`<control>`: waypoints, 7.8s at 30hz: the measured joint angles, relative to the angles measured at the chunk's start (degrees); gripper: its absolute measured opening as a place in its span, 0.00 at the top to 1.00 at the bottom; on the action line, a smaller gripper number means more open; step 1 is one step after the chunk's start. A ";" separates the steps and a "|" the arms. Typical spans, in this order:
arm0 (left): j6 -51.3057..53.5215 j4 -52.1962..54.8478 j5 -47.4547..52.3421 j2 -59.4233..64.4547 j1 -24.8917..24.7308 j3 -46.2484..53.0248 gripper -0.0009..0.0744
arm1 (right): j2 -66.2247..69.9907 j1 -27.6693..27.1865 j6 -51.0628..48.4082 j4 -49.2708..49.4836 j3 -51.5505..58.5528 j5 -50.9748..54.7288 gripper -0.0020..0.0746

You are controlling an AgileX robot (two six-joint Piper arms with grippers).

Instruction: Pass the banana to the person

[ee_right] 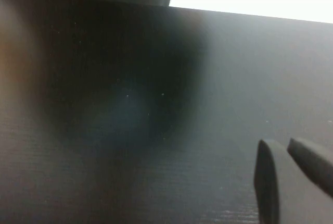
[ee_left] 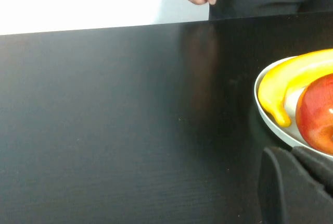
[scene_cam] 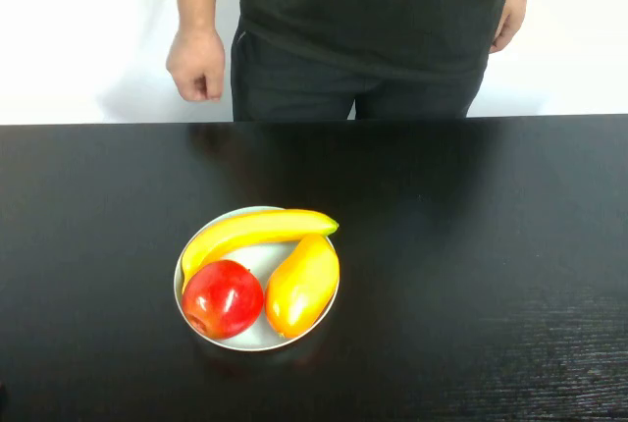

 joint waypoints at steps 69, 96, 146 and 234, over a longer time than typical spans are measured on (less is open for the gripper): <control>-18.22 -8.07 0.29 12.90 0.00 -17.36 0.99 | 0.00 0.00 0.00 0.00 0.00 0.00 0.98; 31.65 -13.74 43.45 100.19 -13.32 -82.49 0.99 | 0.00 0.00 0.00 0.00 0.00 0.00 0.98; 48.04 2.83 27.29 126.82 -17.73 -94.79 0.62 | 0.00 0.00 0.00 0.00 0.00 0.00 0.98; 19.34 13.12 38.50 95.42 -36.72 -96.38 0.85 | 0.00 0.00 0.00 0.00 0.00 0.00 0.98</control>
